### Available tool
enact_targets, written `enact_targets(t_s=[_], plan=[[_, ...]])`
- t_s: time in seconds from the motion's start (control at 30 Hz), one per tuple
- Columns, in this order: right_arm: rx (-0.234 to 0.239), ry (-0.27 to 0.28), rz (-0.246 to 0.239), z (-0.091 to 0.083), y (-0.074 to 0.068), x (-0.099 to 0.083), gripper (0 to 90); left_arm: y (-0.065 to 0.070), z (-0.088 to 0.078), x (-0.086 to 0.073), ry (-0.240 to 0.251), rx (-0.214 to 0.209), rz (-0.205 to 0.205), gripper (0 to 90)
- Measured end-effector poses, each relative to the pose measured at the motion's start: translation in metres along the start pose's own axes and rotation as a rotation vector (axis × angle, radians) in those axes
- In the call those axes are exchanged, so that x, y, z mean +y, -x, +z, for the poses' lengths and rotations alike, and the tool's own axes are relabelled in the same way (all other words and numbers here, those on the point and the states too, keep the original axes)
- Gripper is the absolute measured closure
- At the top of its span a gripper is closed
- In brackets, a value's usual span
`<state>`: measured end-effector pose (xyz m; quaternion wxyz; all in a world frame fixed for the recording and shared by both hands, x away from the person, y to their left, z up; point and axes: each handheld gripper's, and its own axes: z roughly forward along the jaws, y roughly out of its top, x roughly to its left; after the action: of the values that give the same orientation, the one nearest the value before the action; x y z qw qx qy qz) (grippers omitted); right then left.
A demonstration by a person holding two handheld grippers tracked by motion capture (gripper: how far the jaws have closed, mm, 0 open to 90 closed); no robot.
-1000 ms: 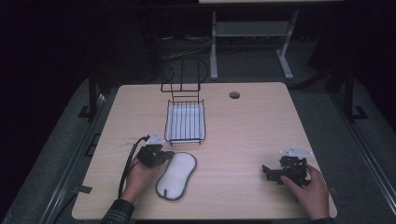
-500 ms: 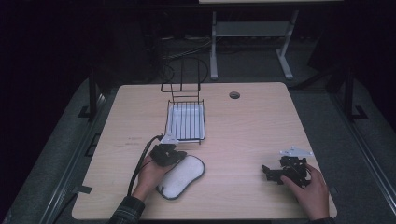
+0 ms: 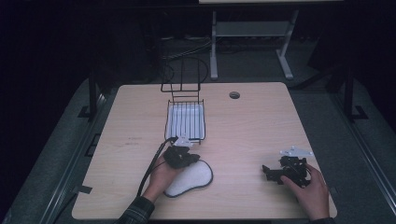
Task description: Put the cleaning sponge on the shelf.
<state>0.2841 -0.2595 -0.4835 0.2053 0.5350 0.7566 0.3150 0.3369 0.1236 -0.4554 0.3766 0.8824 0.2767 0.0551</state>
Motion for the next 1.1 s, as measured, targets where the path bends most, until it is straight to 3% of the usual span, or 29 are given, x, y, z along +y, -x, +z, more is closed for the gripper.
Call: enact_targets(t_s=[0.23, 0.33, 0.53, 0.63, 0.87, 1.0, 1.1], plan=[[0.0, 0.0, 0.0, 0.0, 0.0, 0.0, 0.2, 0.0, -0.02, -0.002, 0.024, -0.032, -0.025, 79.6], [0.0, 0.0, 0.0, 0.0, 0.0, 0.0, 0.2, 0.0, -0.029, -0.006, 0.024, -0.039, -0.027, 70.6], [0.0, 0.0, 0.001, 0.0, 0.0, 0.0, 0.2, 0.002, -0.043, -0.018, 0.021, -0.047, -0.037, 44.1], [0.0, 0.0, 0.001, 0.0, 0.0, 0.0, 0.2, 0.002, -0.046, -0.023, 0.025, -0.051, -0.04, 38.2], [0.0, 0.0, 0.0, 0.0, 0.0, 0.0, 0.2, 0.008, -0.051, -0.034, 0.024, -0.051, -0.004, 17.1], [0.0, 0.0, 0.0, 0.0, 0.0, 0.0, 0.2, 0.012, -0.05, -0.037, 0.012, -0.049, 0.035, 13.2], [0.0, 0.0, 0.0, 0.0, 0.0, 0.0, 0.2, 0.012, -0.048, -0.037, 0.019, -0.054, 0.038, 12.9]])
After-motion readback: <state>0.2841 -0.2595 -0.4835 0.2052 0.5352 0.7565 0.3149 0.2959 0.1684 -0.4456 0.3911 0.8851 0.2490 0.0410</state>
